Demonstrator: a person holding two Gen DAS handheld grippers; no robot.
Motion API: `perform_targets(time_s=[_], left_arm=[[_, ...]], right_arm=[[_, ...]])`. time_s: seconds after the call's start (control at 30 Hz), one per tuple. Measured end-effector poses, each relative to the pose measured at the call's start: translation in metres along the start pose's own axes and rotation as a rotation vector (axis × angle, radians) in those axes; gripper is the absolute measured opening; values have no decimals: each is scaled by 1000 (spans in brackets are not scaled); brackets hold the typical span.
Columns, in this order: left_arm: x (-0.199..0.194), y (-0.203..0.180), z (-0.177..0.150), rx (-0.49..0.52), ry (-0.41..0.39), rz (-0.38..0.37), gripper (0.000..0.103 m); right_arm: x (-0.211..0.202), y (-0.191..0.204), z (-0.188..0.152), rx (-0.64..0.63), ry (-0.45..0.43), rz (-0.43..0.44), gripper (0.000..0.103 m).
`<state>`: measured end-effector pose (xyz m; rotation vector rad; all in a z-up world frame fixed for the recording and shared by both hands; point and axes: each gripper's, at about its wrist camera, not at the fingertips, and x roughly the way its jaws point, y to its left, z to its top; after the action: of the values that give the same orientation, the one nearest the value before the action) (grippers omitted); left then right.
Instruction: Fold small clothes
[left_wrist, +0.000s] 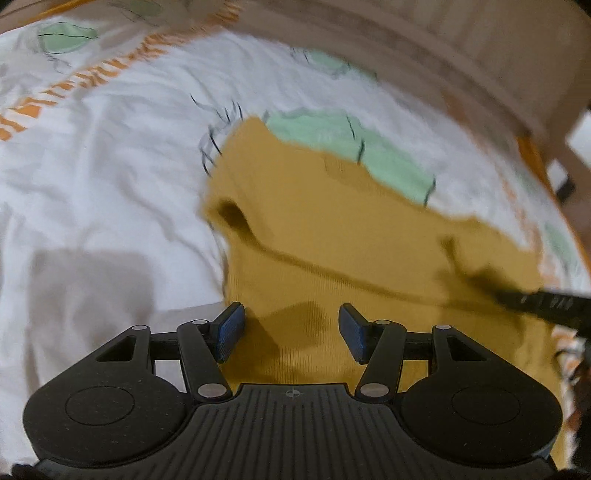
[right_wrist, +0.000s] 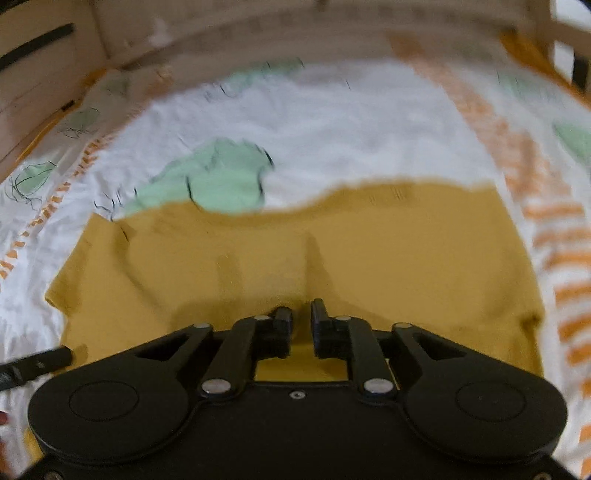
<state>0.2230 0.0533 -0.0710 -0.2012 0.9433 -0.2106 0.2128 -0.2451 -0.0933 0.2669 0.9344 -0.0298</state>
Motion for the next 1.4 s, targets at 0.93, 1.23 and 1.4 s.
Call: perform_targets(time_s=[0.93, 1.23, 1.4], left_arm=[[9, -24, -30, 146, -117, 82, 72], [10, -25, -30, 142, -117, 86, 72], [10, -26, -32, 144, -125, 89, 73]], right_arm=[[32, 88, -21, -604, -130, -207, 54], [17, -16, 23, -178, -121, -178, 55], [19, -50, 19, -16, -63, 9, 57]])
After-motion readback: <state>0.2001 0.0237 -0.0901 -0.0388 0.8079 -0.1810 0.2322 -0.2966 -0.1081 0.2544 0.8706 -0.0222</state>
